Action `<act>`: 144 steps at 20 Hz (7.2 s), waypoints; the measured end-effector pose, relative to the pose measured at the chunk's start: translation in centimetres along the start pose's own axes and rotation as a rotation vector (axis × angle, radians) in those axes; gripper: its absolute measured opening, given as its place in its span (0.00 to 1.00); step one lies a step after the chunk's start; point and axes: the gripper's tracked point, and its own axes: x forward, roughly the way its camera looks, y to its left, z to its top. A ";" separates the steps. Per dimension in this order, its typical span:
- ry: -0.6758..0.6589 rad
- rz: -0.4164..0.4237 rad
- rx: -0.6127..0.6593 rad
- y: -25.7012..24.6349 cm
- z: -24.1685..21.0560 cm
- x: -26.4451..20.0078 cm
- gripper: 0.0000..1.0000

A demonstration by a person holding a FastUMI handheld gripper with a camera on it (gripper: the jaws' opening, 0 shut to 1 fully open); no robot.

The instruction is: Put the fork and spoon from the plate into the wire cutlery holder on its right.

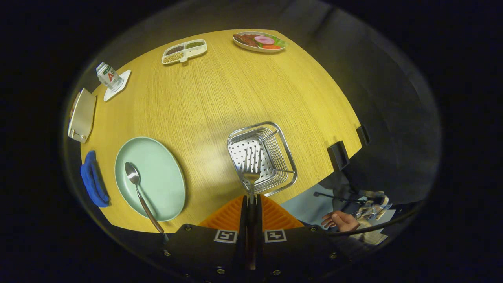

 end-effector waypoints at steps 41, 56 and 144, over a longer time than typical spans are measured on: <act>-0.207 0.176 -0.510 17.1 -1.4 -4.9 0.55; -0.076 0.203 -0.552 23.5 -6.1 2.0 0.55; 0.096 -0.016 0.151 0.7 0.6 -4.3 0.63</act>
